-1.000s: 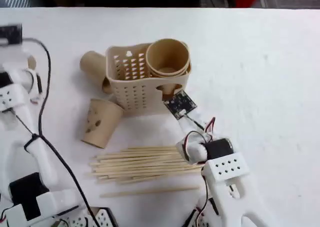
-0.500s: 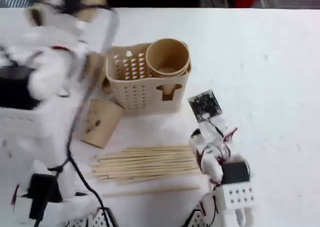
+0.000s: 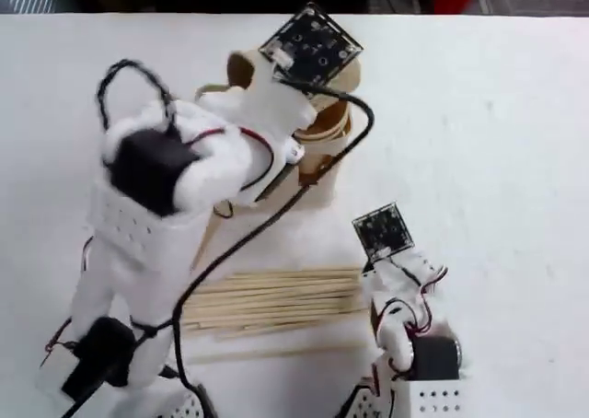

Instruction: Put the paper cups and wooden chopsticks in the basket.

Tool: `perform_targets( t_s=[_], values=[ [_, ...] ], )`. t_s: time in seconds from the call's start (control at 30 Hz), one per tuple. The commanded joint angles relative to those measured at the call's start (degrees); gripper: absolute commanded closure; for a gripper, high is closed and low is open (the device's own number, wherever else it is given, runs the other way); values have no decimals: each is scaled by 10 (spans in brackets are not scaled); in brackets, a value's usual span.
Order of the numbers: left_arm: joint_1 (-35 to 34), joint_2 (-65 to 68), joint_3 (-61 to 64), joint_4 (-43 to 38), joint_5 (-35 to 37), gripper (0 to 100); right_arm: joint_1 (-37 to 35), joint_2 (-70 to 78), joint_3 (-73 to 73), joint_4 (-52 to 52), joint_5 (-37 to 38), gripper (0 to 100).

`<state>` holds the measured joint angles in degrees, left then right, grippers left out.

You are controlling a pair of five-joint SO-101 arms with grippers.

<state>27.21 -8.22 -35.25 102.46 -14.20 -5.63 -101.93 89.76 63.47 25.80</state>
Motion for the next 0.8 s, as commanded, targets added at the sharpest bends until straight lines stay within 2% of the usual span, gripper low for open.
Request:
perform_targets(
  t_s=[0.0, 0.17, 0.27, 0.37, 0.5, 0.77],
  values=[
    [-29, -2, 19, 1, 4, 977, -2, -4, -1, -4, 5, 981],
    [-33, -1, 52, 1, 4, 976, -2, -8, 0, -2, 5, 981],
    [-33, 3, 58, -1, 4, 936, -2, -8, 0, -1, 5, 981],
    [-33, 2, 52, -2, 4, 896, -2, -8, 0, -1, 5, 981],
    [-33, 3, 26, -7, 3, 895, -2, -8, 0, -1, 5, 981],
    [-30, 3, 16, -104, 7, 895, -2, -8, 0, -1, 5, 981]
  ],
)
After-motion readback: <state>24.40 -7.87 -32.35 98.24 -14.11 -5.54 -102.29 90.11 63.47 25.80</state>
